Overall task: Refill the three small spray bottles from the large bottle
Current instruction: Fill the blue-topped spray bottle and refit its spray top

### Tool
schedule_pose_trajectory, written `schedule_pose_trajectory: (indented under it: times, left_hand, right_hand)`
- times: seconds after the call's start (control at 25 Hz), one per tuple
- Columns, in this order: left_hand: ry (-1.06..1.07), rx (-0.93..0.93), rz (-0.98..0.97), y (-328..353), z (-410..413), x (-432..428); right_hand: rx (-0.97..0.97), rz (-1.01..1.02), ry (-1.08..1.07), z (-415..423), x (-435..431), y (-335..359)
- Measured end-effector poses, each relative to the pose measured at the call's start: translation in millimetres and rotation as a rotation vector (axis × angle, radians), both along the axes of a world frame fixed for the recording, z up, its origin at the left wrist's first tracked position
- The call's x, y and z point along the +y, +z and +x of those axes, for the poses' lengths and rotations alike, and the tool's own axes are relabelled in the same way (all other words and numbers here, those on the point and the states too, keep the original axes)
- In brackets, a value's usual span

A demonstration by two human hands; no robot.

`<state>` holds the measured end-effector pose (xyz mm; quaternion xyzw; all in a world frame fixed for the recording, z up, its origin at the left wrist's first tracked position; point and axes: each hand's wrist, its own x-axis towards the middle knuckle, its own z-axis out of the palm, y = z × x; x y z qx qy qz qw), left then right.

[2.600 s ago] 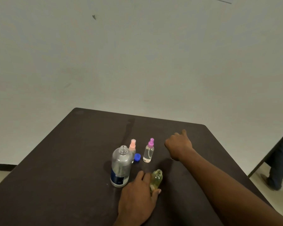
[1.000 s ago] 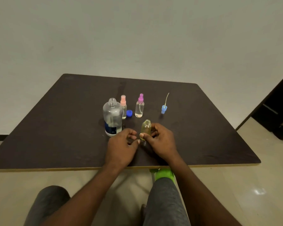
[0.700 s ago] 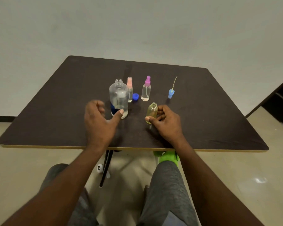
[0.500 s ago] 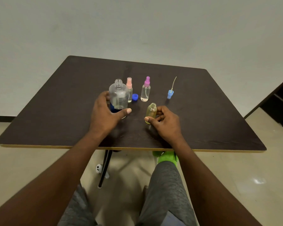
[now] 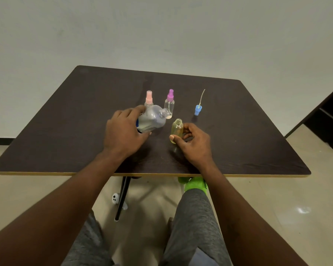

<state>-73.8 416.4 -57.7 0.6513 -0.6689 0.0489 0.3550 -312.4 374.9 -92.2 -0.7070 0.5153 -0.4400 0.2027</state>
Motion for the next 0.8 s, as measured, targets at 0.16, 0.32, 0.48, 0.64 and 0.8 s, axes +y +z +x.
schedule_pose_trajectory:
  times: [0.16,0.32,0.48,0.64,0.8]
  left_hand:
    - [0.02,-0.203,-0.016,14.8,6.7,-5.7]
    - [0.023,-0.333,0.014,26.0,8.2,-12.5]
    - [0.018,-0.401,0.009,29.6,7.7,-14.1]
    - [0.004,-0.392,0.015,29.4,4.9,-12.7]
    - [0.013,-0.29,0.017,26.7,4.1,-11.8]
  right_hand:
    - [0.0,-0.086,-0.037,-1.6,1.4,0.3]
    - [0.033,-0.097,-0.026,-2.7,0.5,-0.6]
    - [0.057,-0.102,-0.023,-2.2,1.9,1.4]
    - [0.042,-0.11,-0.027,-2.1,2.9,2.8]
    - [0.021,-0.102,-0.042,-2.9,2.3,1.8]
